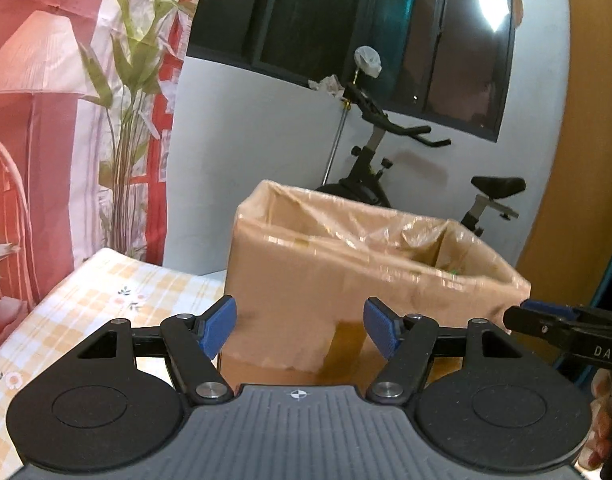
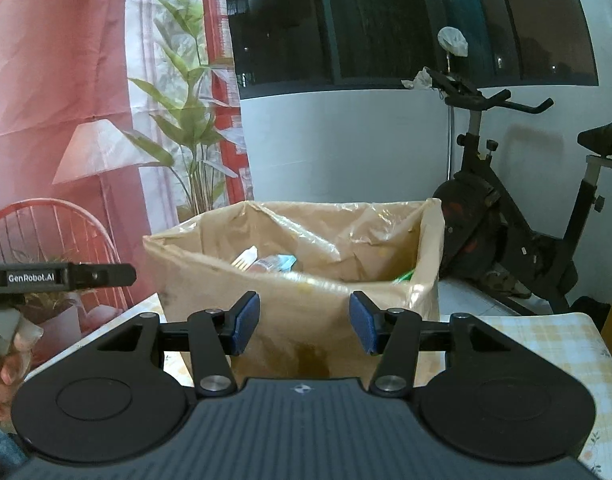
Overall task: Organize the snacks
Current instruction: 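Move both open tools back down to the snack pile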
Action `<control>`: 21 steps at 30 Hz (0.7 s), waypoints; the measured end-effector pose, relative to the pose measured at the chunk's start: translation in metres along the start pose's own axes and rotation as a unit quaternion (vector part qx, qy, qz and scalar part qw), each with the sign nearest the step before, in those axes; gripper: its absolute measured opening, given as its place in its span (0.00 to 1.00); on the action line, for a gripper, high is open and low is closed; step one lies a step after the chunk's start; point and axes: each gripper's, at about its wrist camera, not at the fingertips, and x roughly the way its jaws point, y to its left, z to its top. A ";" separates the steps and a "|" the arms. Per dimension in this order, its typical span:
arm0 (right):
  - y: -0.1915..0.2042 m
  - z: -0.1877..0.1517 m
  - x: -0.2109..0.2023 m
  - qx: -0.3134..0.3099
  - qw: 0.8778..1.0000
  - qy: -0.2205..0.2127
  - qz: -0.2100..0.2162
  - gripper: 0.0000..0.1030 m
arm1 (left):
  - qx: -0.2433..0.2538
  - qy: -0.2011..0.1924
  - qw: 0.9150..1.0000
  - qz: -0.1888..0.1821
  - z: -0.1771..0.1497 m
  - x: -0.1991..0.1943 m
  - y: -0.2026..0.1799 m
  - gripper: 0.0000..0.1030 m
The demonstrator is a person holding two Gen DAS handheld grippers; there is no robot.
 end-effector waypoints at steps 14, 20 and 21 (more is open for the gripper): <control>-0.003 -0.064 0.007 -0.027 0.999 0.042 -0.008 0.52 | 0.016 0.064 0.998 -0.009 -0.057 0.019 -0.013 0.69; -0.006 -0.104 0.015 -0.028 0.997 0.063 -0.018 0.52 | 0.019 0.096 0.995 -0.003 -0.076 0.030 -0.015 0.66; -0.006 -0.109 0.016 -0.029 0.997 0.066 -0.020 0.52 | 0.019 0.100 0.995 -0.002 -0.078 0.031 -0.015 0.66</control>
